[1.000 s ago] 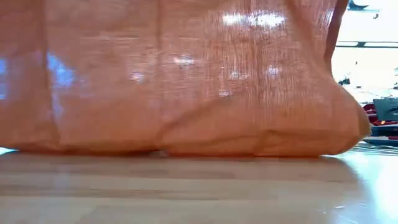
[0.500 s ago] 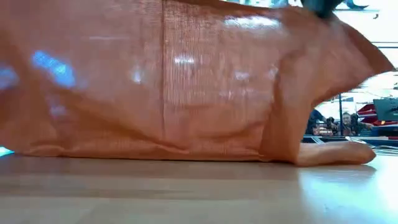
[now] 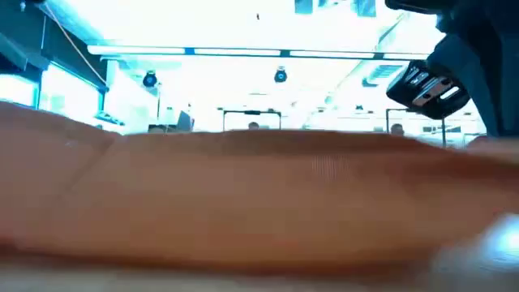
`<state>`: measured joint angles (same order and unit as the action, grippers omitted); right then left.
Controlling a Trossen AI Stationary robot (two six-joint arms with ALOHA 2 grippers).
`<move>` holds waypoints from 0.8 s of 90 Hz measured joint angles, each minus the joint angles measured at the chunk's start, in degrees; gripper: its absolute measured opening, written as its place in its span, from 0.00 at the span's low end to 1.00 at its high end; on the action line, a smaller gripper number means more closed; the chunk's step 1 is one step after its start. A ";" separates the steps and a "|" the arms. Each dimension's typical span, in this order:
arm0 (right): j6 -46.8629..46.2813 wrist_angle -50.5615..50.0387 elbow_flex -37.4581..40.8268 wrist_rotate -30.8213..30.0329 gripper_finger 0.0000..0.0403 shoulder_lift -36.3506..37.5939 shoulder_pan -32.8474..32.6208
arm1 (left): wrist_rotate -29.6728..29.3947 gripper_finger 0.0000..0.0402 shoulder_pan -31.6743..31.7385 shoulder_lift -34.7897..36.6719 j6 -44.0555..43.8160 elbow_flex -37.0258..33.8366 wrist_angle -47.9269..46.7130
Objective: Set table place
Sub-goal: Move the orange napkin to the center of the table
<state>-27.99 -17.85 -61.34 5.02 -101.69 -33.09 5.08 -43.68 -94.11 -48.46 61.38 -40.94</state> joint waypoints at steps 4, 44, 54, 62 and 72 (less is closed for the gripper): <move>0.06 -0.10 0.00 0.01 0.12 0.00 -0.40 | -0.03 0.00 0.00 0.00 -0.59 -0.22 0.16; 11.93 12.94 0.00 -8.83 0.47 -5.86 -11.66 | -0.97 0.00 0.17 0.02 -3.03 -0.30 0.55; 10.07 18.08 -0.02 -8.89 0.45 -9.06 -12.19 | -1.14 0.00 0.17 0.02 -3.97 -0.30 0.54; 8.73 20.17 -0.02 -8.18 0.44 -11.35 -12.10 | -1.16 0.00 0.22 0.02 -4.72 -0.30 0.55; 6.60 21.81 -0.31 -8.19 0.40 -13.61 -12.06 | -1.13 0.00 0.52 0.04 -5.75 -0.32 0.40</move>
<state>-21.38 3.96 -61.65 -3.17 -115.30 -45.15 3.95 -43.16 -94.06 -54.21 61.07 -40.53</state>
